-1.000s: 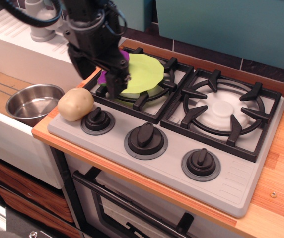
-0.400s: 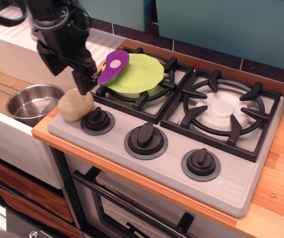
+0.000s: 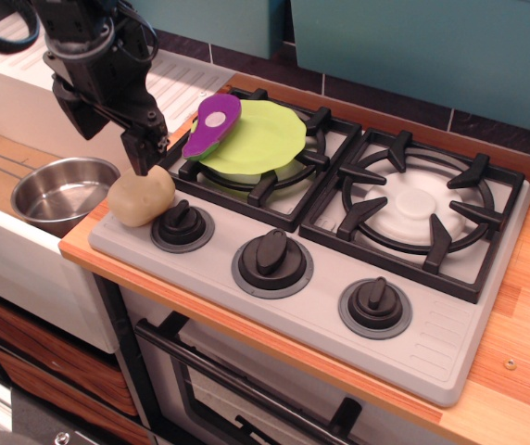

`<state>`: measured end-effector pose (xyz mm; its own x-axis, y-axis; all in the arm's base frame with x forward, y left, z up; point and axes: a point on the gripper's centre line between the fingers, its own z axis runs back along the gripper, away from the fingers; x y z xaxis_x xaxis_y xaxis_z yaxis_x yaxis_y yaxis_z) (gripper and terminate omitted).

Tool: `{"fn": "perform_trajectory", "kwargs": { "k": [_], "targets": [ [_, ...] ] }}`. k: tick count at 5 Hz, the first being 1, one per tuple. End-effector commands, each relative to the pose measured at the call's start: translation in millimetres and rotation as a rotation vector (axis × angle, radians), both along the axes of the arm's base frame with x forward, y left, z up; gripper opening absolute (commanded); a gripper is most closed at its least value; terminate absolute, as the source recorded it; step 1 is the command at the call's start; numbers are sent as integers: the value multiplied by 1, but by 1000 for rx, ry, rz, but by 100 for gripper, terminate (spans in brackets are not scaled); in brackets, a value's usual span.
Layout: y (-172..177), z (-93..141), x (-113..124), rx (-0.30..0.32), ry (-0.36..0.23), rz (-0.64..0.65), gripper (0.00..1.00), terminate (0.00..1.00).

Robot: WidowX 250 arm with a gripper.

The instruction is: Put eggplant on plate and largepotato in pot or pan in sink

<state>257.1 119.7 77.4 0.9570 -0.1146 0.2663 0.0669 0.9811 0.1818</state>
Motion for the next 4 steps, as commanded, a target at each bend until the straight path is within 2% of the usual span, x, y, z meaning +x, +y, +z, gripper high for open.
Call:
{"fn": "perform_trajectory", "kwargs": {
  "k": [1, 4],
  "targets": [
    [-4, -3, 9, -12, -50, 0, 100, 0],
    [-10, -20, 9, -39, -90, -14, 100, 0]
  ]
}}
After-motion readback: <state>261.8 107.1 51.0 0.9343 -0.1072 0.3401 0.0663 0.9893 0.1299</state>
